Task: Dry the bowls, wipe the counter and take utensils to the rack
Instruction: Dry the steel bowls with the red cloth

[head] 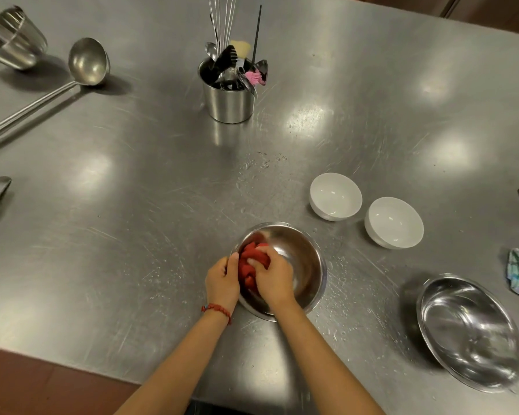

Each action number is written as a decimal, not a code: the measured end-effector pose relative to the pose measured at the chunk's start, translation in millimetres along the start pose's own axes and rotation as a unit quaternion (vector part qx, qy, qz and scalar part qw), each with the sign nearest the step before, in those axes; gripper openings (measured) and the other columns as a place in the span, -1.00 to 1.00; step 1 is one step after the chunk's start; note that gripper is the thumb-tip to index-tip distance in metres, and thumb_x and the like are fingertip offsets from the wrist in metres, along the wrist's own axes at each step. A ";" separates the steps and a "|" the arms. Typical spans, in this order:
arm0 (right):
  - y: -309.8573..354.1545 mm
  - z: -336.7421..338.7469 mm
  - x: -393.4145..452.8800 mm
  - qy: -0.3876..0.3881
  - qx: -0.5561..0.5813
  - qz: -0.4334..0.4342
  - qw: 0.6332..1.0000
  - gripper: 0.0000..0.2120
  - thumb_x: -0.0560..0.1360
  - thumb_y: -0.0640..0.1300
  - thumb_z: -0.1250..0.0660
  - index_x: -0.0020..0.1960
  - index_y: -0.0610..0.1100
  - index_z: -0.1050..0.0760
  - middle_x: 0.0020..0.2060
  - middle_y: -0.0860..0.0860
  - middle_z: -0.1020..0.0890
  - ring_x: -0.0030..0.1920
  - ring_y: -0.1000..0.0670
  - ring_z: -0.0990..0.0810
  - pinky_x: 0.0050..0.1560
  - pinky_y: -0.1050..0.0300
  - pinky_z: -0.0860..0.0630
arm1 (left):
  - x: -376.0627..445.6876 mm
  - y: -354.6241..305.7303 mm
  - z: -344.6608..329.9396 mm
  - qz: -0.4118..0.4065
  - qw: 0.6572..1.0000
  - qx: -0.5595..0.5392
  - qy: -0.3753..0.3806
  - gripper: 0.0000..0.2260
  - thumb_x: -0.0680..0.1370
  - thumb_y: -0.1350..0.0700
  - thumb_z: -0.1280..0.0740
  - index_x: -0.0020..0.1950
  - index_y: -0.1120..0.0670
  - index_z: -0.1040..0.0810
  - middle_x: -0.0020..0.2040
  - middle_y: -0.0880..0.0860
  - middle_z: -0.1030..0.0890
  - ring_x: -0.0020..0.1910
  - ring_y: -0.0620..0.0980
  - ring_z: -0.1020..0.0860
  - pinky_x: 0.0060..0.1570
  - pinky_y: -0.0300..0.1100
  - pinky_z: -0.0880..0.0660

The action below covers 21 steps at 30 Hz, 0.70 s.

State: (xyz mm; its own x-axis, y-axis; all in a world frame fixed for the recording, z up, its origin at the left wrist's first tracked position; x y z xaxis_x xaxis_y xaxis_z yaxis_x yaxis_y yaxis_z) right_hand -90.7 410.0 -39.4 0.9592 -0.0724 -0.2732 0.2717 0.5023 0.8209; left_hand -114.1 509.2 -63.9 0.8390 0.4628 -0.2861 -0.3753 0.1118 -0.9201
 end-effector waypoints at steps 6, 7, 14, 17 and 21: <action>8.2 1.4 11.9 -0.098 -0.193 0.004 0.976 -0.71 0.58 -0.05 -0.15 0.26 -0.13 -0.33 0.15 -0.18 -0.45 0.05 -0.20 -0.53 -0.10 0.04 -0.40 | -8.1 -2.2 0.4 -0.001 0.999 -0.008 -0.037 -0.64 0.57 0.11 -0.22 -0.42 0.19 -0.37 -0.47 0.09 -0.34 -0.44 -0.03 -0.29 -0.39 -0.15 -0.28; 6.0 6.1 12.0 -0.106 -0.215 0.007 0.971 -0.71 0.58 -0.07 -0.14 0.26 -0.15 -0.33 0.14 -0.20 -0.44 0.05 -0.22 -0.52 -0.10 0.02 -0.41 | -9.5 -3.7 -0.1 -0.002 0.999 -0.012 -0.043 -0.63 0.57 0.12 -0.22 -0.44 0.16 -0.35 -0.48 0.07 -0.33 -0.45 -0.04 -0.28 -0.40 -0.16 -0.27; -5.6 22.5 7.6 -0.113 -0.211 -0.034 0.970 -0.70 0.58 -0.09 -0.15 0.28 -0.16 -0.33 0.16 -0.22 -0.44 0.08 -0.24 -0.52 0.01 -0.05 -0.45 | -16.4 -7.3 -3.3 -0.005 0.998 -0.017 -0.062 -0.58 0.58 0.13 -0.21 -0.49 0.08 -0.27 -0.52 0.00 -0.27 -0.48 -0.06 -0.23 -0.48 -0.29 -0.22; 5.9 14.9 13.4 -0.102 -0.081 -0.060 0.990 -0.70 0.54 -0.08 -0.24 0.24 -0.12 -0.40 0.14 -0.17 -0.50 0.12 -0.19 -0.52 0.10 0.00 -0.43 | -16.3 -9.0 -4.6 -0.010 0.998 -0.012 -0.066 -0.58 0.58 0.15 -0.20 -0.50 0.08 -0.27 -0.53 -0.01 -0.28 -0.50 -0.10 -0.23 -0.56 -0.43 -0.24; 11.0 9.0 12.5 0.080 -0.055 0.010 0.995 -0.74 0.48 -0.11 -0.34 0.16 -0.03 -0.52 0.09 -0.05 -0.60 0.12 -0.06 -0.54 0.10 0.17 -0.44 | -13.0 -7.8 -2.6 0.003 0.997 -0.027 -0.069 -0.66 0.59 0.14 -0.18 -0.39 0.19 -0.41 -0.47 0.03 -0.36 -0.46 -0.08 -0.30 -0.48 -0.40 -0.30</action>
State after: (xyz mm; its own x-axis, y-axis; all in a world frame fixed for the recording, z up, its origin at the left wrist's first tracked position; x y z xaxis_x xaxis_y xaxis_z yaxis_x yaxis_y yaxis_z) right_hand -75.0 406.9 -29.3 0.9371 0.0722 -0.3416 0.2344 0.5950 0.7688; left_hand -121.1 500.0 -53.7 0.7735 0.5797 -0.2563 -0.3557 0.0624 -0.9325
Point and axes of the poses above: each hand's wrist, its own x-axis towards the middle knuckle, its own z-axis out of the back of the hand, y = z × x, the point moved 1 cm from there along x, towards the middle knuckle
